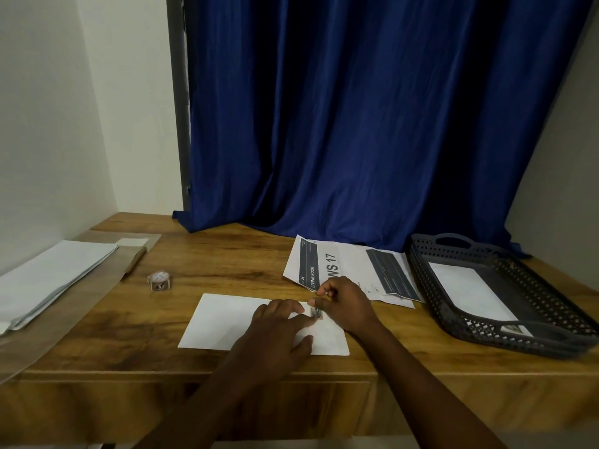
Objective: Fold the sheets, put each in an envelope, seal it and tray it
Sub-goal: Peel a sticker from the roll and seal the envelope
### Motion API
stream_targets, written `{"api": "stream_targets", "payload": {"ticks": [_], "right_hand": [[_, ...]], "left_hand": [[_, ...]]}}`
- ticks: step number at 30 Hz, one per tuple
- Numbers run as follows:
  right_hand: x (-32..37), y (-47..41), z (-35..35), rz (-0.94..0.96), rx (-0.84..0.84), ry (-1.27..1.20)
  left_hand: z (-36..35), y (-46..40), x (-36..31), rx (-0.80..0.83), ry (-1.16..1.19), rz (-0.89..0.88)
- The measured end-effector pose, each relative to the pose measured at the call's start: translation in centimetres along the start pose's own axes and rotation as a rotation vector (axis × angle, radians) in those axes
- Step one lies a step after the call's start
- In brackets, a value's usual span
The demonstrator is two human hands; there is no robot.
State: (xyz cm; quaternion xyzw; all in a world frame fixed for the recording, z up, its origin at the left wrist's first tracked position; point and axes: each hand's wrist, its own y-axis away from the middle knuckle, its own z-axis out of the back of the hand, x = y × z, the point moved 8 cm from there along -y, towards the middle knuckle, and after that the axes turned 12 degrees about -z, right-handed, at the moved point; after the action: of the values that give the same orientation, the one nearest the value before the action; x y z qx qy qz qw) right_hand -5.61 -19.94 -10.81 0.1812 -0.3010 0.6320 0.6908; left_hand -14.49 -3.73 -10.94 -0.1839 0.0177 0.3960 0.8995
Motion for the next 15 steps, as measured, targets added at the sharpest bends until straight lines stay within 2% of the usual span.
{"api": "stream_targets", "payload": {"ticks": [4, 9, 15], "right_hand": [[0.2, 0.5, 0.7, 0.023, 0.005, -0.040], [-0.1, 1.8, 0.7, 0.088, 0.046, 0.076], [-0.9, 3.8, 1.7, 0.105, 0.123, 0.004]], "left_hand": [[0.3, 0.1, -0.2, -0.021, 0.022, 0.010], [0.5, 0.0, -0.3, -0.024, 0.017, 0.018], [0.8, 0.1, -0.6, -0.053, 0.005, 0.010]]}}
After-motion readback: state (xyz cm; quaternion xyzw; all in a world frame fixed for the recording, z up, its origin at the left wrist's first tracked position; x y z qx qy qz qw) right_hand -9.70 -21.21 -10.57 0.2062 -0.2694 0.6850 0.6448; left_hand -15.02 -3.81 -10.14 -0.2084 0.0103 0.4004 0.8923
